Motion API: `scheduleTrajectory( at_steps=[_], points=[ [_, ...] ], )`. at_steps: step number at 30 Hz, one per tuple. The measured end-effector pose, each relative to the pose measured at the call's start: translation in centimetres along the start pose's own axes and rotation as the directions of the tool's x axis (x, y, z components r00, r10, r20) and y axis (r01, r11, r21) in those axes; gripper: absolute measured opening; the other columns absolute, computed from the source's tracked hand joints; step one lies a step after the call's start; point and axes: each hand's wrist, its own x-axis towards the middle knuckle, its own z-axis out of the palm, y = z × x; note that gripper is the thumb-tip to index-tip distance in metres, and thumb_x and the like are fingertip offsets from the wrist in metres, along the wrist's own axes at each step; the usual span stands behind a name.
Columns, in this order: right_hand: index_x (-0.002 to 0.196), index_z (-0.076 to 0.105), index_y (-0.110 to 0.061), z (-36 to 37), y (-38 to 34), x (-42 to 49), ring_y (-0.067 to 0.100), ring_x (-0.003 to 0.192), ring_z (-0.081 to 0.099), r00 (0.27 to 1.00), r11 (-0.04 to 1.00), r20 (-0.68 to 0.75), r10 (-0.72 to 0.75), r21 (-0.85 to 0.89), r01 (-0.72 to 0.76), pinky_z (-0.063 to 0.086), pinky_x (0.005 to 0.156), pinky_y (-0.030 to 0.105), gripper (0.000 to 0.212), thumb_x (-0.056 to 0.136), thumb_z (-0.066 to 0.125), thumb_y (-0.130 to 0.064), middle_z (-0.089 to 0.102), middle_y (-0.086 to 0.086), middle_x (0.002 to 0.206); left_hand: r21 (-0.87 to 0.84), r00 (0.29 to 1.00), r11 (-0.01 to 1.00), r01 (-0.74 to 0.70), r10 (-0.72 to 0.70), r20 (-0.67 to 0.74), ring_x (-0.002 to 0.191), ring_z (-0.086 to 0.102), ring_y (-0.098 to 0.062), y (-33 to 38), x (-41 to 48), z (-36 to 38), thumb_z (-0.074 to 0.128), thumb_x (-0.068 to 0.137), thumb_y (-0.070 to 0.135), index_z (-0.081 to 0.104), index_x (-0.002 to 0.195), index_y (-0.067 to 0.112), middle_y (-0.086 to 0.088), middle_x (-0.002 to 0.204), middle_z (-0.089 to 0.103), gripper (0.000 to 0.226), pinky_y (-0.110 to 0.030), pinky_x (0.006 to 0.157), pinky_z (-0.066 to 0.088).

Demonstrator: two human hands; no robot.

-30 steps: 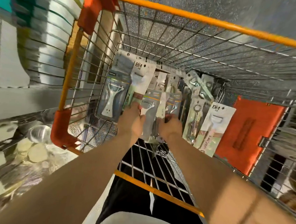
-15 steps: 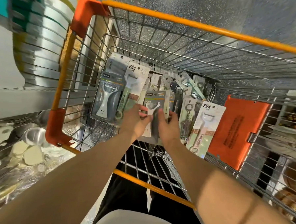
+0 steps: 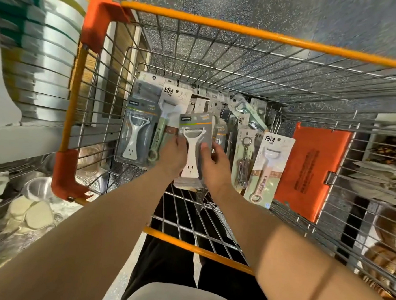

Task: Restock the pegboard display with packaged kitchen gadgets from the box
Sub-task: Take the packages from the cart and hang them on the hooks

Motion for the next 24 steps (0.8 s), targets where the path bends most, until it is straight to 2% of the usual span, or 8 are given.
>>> scheduleTrajectory(
  at_steps=[4,8,9,12,16,20,22,24],
  points=[
    [0.122,0.067,-0.017,-0.5,0.4,1.0,0.020,0.097,0.063,0.984,0.986,-0.169,0.051,-0.150,-0.076,0.043,0.085,0.027,0.047,0.109,0.034,-0.048,0.069,0.001,0.103,-0.002,0.996,0.999,0.033,-0.033,-0.083,0.097,0.054,-0.031,-0.3,0.7,-0.4,0.032,0.113,0.020,0.056,0.108,-0.002,-0.021,0.107,0.061,0.033,-0.034,0.077,0.034],
    [0.134,0.059,-0.017,-0.8,2.0,2.6,0.032,0.112,0.068,0.976,0.928,-0.164,0.143,-0.320,-0.189,0.054,0.099,0.046,0.033,0.106,0.045,-0.027,0.071,0.009,0.120,-0.033,0.995,0.996,0.080,-0.082,-0.063,0.092,0.050,-0.024,-0.9,1.7,-1.0,0.029,0.113,0.014,0.045,0.080,0.012,-0.008,0.086,0.052,0.037,-0.030,0.066,0.035],
    [0.137,0.057,-0.017,-0.7,2.1,2.8,0.032,0.116,0.066,0.977,0.916,-0.132,0.170,-0.344,-0.206,0.053,0.102,0.048,0.035,0.105,0.046,-0.025,0.069,0.009,0.125,-0.044,0.992,0.993,0.106,-0.109,-0.061,0.097,0.051,-0.025,-0.9,1.8,-1.2,0.028,0.114,0.017,0.051,0.086,0.010,-0.010,0.094,0.054,0.037,-0.030,0.072,0.035],
    [0.141,0.055,-0.013,-0.4,2.0,3.3,0.033,0.123,0.061,0.982,0.913,-0.110,0.155,-0.363,-0.185,0.049,0.109,0.042,0.038,0.105,0.046,-0.018,0.064,0.011,0.135,-0.092,0.984,0.982,0.164,-0.169,-0.050,0.121,0.052,-0.028,-0.9,1.7,-1.7,0.025,0.115,0.025,0.058,0.133,0.002,-0.014,0.130,0.057,0.044,-0.034,0.098,0.036],
    [0.142,0.049,-0.011,0.1,1.7,3.7,0.033,0.120,0.061,0.979,0.903,-0.137,0.152,-0.384,-0.194,0.047,0.103,0.036,0.038,0.104,0.046,-0.016,0.064,0.012,0.131,-0.110,0.991,0.986,0.129,-0.132,-0.026,0.140,0.049,-0.035,-0.5,1.7,-2.0,0.026,0.115,0.046,0.052,0.148,0.004,-0.019,0.151,0.054,0.060,-0.033,0.107,0.036],
    [0.136,0.054,-0.012,0.4,2.0,4.0,0.036,0.112,0.063,0.973,0.894,-0.210,0.100,-0.411,-0.181,0.051,0.099,0.042,0.036,0.102,0.043,-0.016,0.063,0.016,0.128,-0.140,0.995,0.985,0.103,-0.102,0.019,0.134,0.054,-0.032,-0.4,1.9,-2.0,0.037,0.108,0.059,0.055,0.147,0.008,-0.014,0.145,0.059,0.066,-0.026,0.097,0.032],
    [0.138,0.053,-0.013,0.4,2.2,4.2,0.035,0.117,0.061,0.976,0.894,-0.188,0.107,-0.412,-0.177,0.049,0.100,0.040,0.036,0.102,0.048,-0.017,0.064,0.013,0.130,-0.145,0.993,0.982,0.117,-0.112,0.047,0.119,0.056,-0.024,-0.6,2.4,-2.1,0.046,0.104,0.062,0.059,0.142,0.010,-0.008,0.131,0.063,0.066,-0.028,0.097,0.035],
    [0.141,0.051,-0.014,0.2,2.2,4.3,0.032,0.120,0.061,0.974,0.894,-0.193,0.120,-0.405,-0.191,0.048,0.100,0.036,0.039,0.103,0.053,-0.019,0.067,0.009,0.129,-0.158,0.988,0.976,0.148,-0.141,0.058,0.102,0.056,-0.017,-0.7,2.7,-2.0,0.052,0.102,0.062,0.066,0.116,0.017,0.004,0.107,0.061,0.048,-0.028,0.092,0.038]
  ],
)
